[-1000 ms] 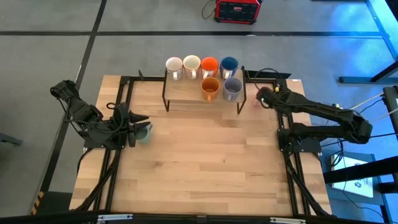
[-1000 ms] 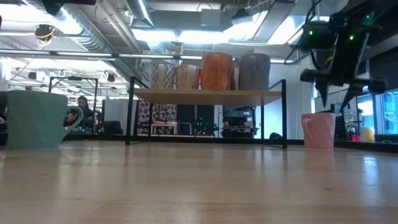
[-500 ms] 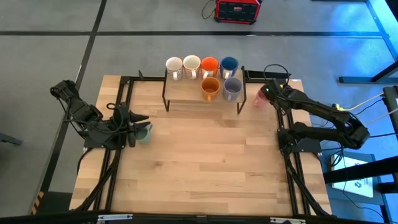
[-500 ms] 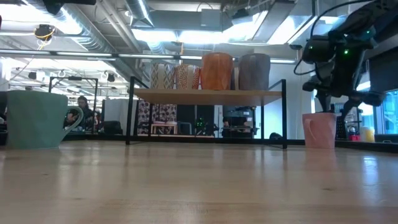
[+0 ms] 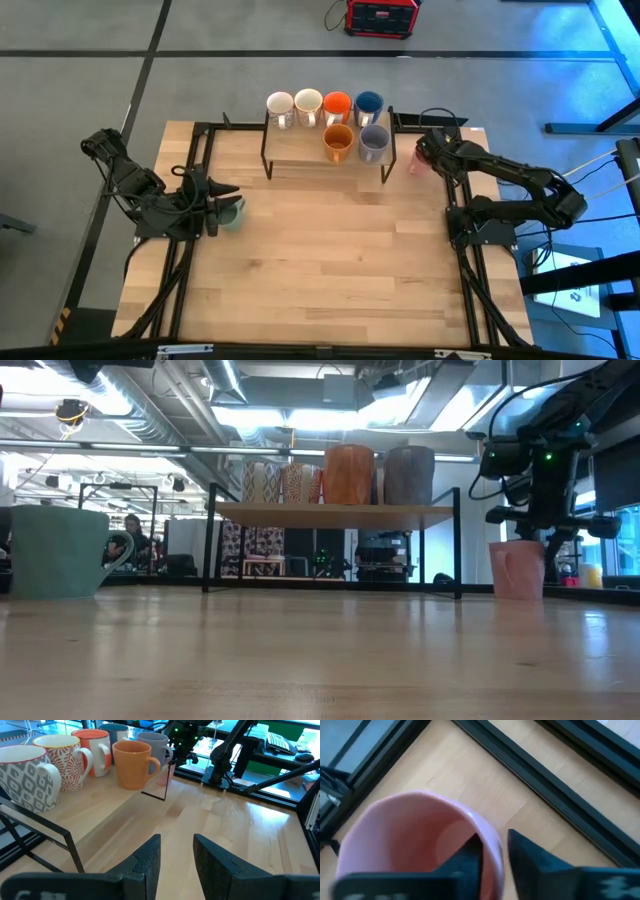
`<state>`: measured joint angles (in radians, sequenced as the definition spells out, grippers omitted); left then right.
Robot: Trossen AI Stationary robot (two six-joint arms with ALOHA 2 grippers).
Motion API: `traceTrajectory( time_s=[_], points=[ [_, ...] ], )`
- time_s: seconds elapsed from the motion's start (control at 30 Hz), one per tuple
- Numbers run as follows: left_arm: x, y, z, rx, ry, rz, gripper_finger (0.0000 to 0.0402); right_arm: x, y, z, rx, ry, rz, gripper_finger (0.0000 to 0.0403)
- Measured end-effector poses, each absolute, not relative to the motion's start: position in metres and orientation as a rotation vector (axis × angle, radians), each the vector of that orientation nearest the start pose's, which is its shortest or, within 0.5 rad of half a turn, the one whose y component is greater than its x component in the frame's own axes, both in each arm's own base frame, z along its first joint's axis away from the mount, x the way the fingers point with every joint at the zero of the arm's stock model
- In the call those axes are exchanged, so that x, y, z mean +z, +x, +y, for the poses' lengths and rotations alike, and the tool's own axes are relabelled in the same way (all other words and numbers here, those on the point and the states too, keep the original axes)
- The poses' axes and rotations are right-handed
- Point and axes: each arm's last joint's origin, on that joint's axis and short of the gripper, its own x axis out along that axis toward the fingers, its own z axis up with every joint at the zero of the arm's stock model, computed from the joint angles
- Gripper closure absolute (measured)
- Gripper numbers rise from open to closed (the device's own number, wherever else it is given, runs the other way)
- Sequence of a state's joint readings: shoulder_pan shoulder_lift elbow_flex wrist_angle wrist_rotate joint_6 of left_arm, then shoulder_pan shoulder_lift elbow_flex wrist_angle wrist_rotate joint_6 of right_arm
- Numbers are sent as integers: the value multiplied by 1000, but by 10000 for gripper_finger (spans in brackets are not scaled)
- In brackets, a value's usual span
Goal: Place coffee mugs
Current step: Put the pink mug on the shelf
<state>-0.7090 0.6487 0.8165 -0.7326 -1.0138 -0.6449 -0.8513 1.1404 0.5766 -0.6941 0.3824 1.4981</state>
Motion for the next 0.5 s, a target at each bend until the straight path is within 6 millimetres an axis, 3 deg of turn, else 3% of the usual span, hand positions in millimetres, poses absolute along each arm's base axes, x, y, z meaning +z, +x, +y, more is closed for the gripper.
traceTrajectory(
  time_s=[0.13,0.3,0.5],
  points=[
    [319,101,-54,396,-203,255,292,175,109,-139,-1798,1323,372,390],
    [319,101,-54,394,-203,256,292,180,109,-120,-1746,1235,515,378],
    [318,101,-54,389,-209,259,292,196,106,-95,-1683,1082,723,393]
  ],
)
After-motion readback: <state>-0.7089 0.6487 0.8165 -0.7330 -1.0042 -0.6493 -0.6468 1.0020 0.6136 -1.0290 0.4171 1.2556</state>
